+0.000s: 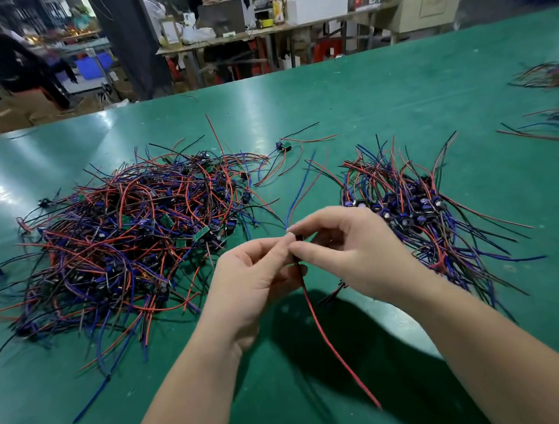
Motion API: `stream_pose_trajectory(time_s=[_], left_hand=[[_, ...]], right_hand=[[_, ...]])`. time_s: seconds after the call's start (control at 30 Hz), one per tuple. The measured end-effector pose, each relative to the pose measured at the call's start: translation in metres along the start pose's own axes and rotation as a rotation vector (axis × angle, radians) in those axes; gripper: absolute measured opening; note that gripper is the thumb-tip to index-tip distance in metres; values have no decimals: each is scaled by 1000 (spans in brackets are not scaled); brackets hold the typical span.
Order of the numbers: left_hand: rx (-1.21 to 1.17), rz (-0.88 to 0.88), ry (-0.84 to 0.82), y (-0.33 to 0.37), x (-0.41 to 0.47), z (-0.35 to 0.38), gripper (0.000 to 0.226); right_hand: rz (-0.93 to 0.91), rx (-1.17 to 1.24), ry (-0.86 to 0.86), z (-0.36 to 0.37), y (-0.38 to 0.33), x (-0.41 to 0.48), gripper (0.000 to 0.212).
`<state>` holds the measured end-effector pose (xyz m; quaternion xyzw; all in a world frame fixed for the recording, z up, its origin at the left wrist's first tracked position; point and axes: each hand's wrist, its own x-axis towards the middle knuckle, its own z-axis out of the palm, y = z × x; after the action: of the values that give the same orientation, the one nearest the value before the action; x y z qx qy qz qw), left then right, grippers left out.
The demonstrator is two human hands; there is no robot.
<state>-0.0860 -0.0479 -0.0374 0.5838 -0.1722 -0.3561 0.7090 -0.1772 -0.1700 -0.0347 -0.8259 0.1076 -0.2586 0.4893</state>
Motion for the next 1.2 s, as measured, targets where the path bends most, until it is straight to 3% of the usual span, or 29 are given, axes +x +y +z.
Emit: stream_pose_trajectory(time_s=[0.3, 0.47, 0.6, 0.7, 0.83, 1.0, 1.13, 1.2], left_hand=[[35, 69, -137, 5, -4, 1, 32], [-8, 44, -191, 8, -7, 3, 39], [-4, 31, -139, 7, -4, 1, 39], [-14, 53, -92, 8, -3, -2, 39], [2, 72, -36, 8, -1, -5, 33], [23, 77, 12, 8, -1, -7, 35], [49, 78, 35, 7, -1, -7, 33], [64, 77, 42, 7, -2, -7, 32]], right_hand=[[-21, -31, 11, -19, -12, 1, 25], [31, 730, 99, -43, -20, 6, 36], [-31, 818, 368, -80, -13, 12, 13], [-77, 684, 594, -108, -2, 11, 25], [-22, 282, 795, -131, 17, 7, 16], [20, 213, 812, -137, 31, 7, 20], [207, -288, 771, -140, 46, 4, 17], [266, -406, 732, -141, 52, 4, 15]])
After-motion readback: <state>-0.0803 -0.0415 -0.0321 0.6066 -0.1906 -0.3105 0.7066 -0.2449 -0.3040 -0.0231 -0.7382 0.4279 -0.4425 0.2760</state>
